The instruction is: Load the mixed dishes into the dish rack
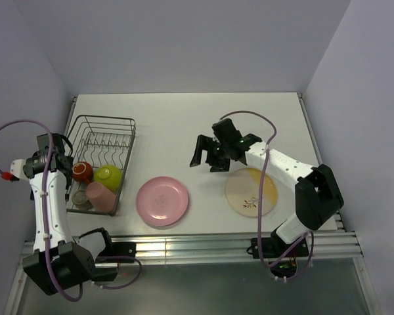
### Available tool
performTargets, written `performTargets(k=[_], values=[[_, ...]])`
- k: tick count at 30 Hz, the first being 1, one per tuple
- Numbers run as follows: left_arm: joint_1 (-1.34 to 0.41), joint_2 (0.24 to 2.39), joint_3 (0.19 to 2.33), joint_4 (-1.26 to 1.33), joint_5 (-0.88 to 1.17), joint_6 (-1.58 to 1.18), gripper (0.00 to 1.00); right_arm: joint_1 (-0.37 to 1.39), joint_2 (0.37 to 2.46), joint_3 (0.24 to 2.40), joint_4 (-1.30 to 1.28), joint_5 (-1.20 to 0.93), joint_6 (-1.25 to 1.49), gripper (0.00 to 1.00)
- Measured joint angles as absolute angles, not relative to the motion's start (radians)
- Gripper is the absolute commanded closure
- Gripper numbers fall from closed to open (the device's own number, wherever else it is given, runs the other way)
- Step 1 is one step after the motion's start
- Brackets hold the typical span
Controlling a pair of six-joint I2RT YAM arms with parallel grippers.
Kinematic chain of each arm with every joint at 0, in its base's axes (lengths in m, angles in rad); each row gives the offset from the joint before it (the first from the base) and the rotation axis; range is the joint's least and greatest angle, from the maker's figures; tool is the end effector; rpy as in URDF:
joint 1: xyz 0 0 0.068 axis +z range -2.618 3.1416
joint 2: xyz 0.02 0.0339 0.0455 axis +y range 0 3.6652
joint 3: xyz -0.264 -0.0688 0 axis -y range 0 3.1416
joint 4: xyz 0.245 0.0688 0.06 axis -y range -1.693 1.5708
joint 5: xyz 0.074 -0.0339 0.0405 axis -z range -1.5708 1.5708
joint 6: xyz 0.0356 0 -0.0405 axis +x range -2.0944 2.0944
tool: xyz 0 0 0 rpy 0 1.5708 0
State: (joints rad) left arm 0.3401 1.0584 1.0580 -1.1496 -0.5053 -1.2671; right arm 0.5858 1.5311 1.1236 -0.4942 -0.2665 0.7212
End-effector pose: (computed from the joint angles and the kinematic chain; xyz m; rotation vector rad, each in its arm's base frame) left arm 0.1626 0.0758 0.3075 -1.9150 1.6530 0.3421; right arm 0.2660 0.1877 0.2503 0.0559 2.6447 0.8397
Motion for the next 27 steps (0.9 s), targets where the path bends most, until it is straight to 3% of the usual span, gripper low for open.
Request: performTargets(k=[4,11,15,22,27], values=[[0.340,1.031,1.111,-1.181,-0.503,-1.255,0.02,0.659,1.611,1.124,-0.497,-0.225,0.708,0.02],[0.340,0.944,1.217,-1.153,-0.439,-1.120,0.26,0.740,1.715,1.101,-0.472,-0.205,0.709,0.05],[0.312,0.924,1.279,-1.081,-0.363,-1.006,0.30,0.751,1.745,1.097,-0.455,-0.195,0.714,0.06],[0.131,0.933,1.296,-0.954,-0.261,-0.858,0.41,0.825,1.787,1.106,-0.449,-0.146,0.728,0.10],[-0.060,0.954,1.296,-0.918,-0.255,-0.791,0.46,0.855,1.792,1.107,-0.444,-0.131,0.739,0.18]])
